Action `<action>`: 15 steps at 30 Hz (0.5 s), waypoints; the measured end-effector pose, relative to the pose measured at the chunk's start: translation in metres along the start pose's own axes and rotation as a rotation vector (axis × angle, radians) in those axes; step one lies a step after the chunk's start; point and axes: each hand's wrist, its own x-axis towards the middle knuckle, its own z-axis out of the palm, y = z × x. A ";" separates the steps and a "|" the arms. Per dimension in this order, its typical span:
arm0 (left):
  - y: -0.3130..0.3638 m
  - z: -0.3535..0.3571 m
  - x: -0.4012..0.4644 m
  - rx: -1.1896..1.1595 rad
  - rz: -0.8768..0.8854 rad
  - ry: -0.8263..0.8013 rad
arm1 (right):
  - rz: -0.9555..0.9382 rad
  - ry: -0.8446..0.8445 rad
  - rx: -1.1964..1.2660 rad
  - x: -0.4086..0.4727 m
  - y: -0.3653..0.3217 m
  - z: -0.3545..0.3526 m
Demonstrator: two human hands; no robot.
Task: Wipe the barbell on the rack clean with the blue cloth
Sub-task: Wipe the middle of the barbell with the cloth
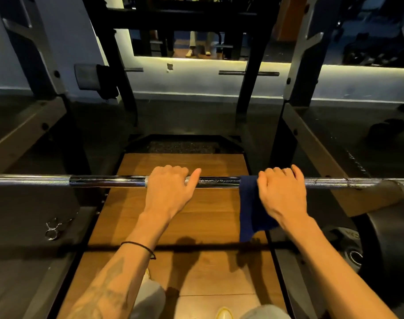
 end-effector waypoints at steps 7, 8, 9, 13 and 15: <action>0.012 0.007 -0.028 -0.150 -0.052 0.135 | -0.208 -0.102 -0.038 0.006 -0.101 -0.007; 0.010 0.008 -0.032 -0.181 -0.041 0.140 | -0.217 -0.093 0.002 0.005 -0.116 -0.008; 0.009 0.008 -0.035 -0.208 -0.026 0.139 | -0.222 -0.082 0.027 0.005 -0.126 -0.008; 0.001 0.008 -0.040 -0.199 0.040 0.118 | -0.221 -0.029 0.166 0.002 -0.098 -0.002; 0.001 0.012 -0.041 -0.175 0.026 0.134 | -0.171 -0.020 0.132 0.003 -0.055 0.000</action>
